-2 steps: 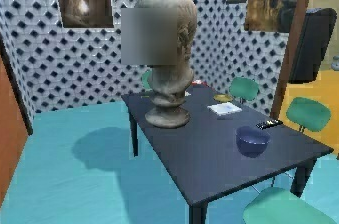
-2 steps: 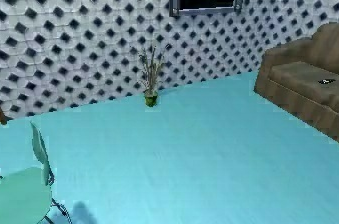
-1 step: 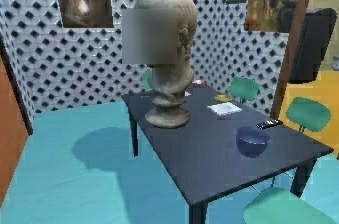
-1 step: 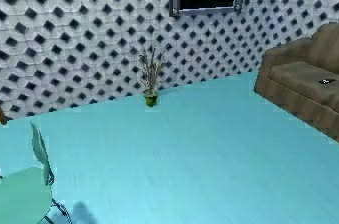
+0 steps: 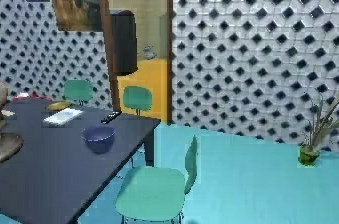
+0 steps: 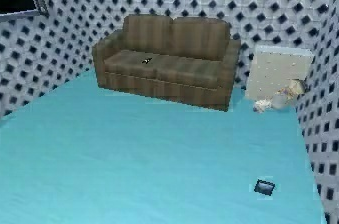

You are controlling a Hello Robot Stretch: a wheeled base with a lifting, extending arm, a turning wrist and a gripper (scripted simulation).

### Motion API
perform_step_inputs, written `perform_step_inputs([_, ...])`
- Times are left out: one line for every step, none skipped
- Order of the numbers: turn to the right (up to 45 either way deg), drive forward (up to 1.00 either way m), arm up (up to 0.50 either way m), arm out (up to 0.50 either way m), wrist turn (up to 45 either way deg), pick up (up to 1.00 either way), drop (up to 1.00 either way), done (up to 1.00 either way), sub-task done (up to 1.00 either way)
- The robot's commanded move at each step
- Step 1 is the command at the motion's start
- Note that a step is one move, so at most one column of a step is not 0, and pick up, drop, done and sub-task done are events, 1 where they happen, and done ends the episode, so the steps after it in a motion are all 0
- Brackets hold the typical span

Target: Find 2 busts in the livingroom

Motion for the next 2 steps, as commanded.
perform_step_inputs([45.0,0.00,0.00,0.00,0.0,0.00,0.00,0.00,0.00])
perform_step_inputs([45.0,0.00,0.00,0.00,0.0,0.00,0.00,0.00,0.00])
